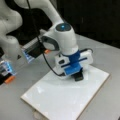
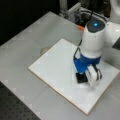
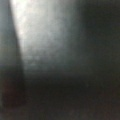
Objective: Erasing curve lines
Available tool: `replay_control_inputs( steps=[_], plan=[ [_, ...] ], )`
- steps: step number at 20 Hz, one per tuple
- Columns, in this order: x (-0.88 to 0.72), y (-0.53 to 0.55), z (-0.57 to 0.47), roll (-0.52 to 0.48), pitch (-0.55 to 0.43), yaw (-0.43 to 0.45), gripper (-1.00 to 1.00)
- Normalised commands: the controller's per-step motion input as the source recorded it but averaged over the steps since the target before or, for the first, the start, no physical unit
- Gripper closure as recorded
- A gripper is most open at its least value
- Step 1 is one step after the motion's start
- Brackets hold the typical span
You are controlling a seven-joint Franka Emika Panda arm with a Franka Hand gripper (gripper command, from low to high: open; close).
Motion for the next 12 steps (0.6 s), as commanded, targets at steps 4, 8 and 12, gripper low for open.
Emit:
replay_control_inputs(
  steps=[4, 8, 12],
  plan=[
    [0.41, 0.36, -0.20, -0.099, 0.109, -0.044, 1.00],
    [0.22, 0.30, -0.07, -0.141, 0.183, -0.074, 1.00],
    [-0.12, 0.16, 0.34, -0.218, 0.351, -0.056, 1.00]
  ],
)
